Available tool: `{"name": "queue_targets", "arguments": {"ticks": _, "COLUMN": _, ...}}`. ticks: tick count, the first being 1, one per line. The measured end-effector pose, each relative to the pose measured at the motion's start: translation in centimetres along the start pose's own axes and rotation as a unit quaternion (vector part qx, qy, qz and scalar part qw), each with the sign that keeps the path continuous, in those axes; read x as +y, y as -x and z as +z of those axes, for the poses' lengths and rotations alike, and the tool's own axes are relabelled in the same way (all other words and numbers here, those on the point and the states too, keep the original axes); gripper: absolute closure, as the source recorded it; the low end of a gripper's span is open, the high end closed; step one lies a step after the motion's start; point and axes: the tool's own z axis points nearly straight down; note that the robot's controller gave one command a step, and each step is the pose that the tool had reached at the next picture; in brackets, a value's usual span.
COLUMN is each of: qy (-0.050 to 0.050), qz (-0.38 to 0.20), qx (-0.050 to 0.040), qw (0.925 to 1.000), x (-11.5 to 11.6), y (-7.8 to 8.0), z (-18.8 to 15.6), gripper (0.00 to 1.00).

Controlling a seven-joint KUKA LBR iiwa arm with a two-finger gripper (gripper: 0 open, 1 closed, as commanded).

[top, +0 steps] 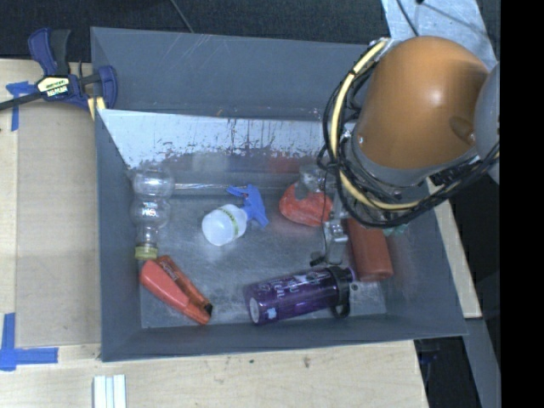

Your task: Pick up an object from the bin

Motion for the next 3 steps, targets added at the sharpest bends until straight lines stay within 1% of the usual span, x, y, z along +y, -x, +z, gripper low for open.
{"name": "queue_targets", "arguments": {"ticks": 1, "qy": 0.0, "qz": 0.011, "qx": -0.008, "qw": 0.9999, "x": -1.9, "y": -0.2, "z": 0.0, "gripper": 0.0}}
{"name": "queue_targets", "arguments": {"ticks": 2, "qy": 0.0, "qz": 0.063, "qx": -0.0033, "qw": 0.998, "x": -4.6, "y": 2.3, "z": 4.7, "gripper": 0.0}}
{"name": "queue_targets", "arguments": {"ticks": 3, "qy": -0.001, "qz": 0.002, "qx": -0.0023, "qw": 1.0, "x": -4.8, "y": 6.2, "z": 7.3, "gripper": 0.0}}
